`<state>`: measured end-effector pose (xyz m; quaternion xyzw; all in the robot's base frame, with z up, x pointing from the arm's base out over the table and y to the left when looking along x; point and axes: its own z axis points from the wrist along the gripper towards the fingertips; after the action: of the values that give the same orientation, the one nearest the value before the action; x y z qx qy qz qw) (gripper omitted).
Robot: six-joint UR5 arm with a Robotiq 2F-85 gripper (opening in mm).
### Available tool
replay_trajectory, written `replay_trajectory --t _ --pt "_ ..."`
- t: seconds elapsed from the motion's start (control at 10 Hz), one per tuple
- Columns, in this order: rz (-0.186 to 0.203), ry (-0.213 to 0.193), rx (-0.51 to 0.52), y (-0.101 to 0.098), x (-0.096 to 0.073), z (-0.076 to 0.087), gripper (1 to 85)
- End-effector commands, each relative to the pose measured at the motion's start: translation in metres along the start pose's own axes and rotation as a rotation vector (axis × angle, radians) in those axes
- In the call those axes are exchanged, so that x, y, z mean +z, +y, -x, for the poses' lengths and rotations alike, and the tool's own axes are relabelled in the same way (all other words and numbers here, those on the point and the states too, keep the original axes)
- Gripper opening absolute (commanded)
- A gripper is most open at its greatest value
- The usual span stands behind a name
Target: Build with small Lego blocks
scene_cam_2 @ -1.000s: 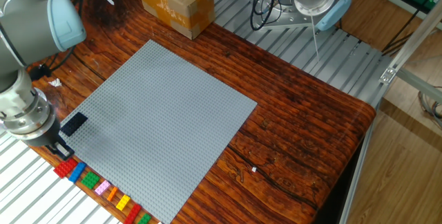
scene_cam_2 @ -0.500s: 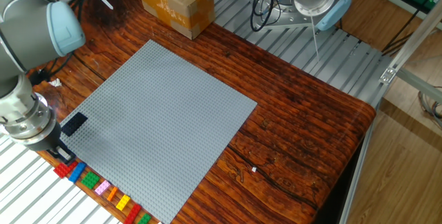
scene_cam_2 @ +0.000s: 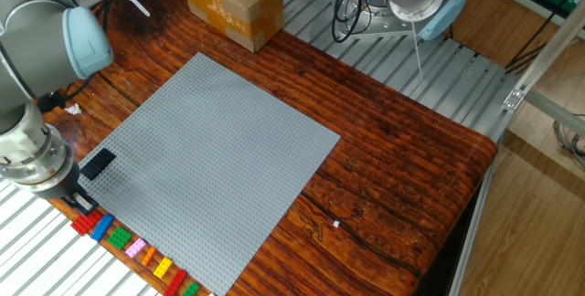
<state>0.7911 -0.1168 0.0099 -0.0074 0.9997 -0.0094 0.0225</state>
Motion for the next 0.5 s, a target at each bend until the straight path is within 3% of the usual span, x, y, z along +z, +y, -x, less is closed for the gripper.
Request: replay_trajectory --t 0.0,0.4 --pt "-0.017 0.001 0.019 -0.0063 -0.0019 -0.0006 29.0" --pt "-0.013 0.018 0.044 -0.0115 -0.0117 -0.0062 23.7"
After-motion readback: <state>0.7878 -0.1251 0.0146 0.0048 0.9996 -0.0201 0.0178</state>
